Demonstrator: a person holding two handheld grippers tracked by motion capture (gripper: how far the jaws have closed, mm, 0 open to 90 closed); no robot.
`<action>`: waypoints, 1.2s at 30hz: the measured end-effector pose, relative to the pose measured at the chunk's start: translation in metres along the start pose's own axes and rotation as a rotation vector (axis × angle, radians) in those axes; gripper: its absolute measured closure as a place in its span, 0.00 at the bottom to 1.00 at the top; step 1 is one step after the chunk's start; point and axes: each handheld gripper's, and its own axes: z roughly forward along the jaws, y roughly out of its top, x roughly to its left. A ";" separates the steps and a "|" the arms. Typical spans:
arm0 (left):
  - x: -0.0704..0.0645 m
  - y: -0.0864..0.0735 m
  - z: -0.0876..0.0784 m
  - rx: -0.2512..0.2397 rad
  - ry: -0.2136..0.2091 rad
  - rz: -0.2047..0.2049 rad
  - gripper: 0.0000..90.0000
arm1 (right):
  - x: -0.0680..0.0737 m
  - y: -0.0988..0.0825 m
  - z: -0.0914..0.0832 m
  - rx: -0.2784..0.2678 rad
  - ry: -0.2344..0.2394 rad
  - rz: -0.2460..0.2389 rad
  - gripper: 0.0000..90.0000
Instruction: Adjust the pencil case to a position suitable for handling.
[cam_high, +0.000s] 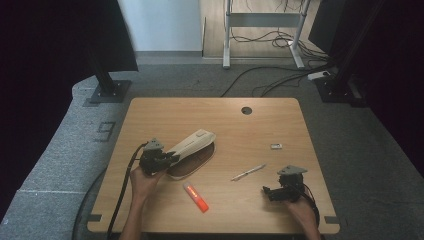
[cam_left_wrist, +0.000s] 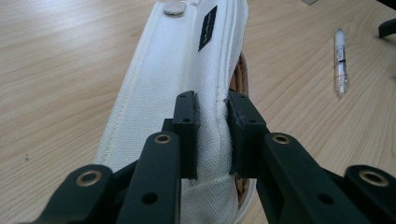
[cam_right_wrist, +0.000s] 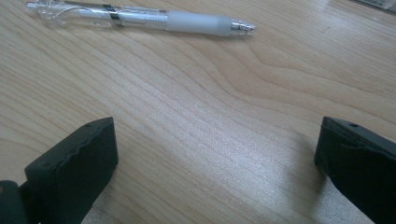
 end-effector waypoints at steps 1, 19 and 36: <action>0.000 0.000 0.000 0.000 -0.001 0.001 0.83 | -0.001 0.000 0.000 -0.001 0.003 0.004 0.00; 0.001 -0.001 0.000 0.011 -0.022 -0.003 0.82 | -0.013 0.017 -0.008 -0.040 0.039 0.004 0.00; 0.000 -0.001 0.000 0.019 -0.026 0.008 0.82 | -0.026 0.034 -0.005 -0.077 0.028 0.016 0.00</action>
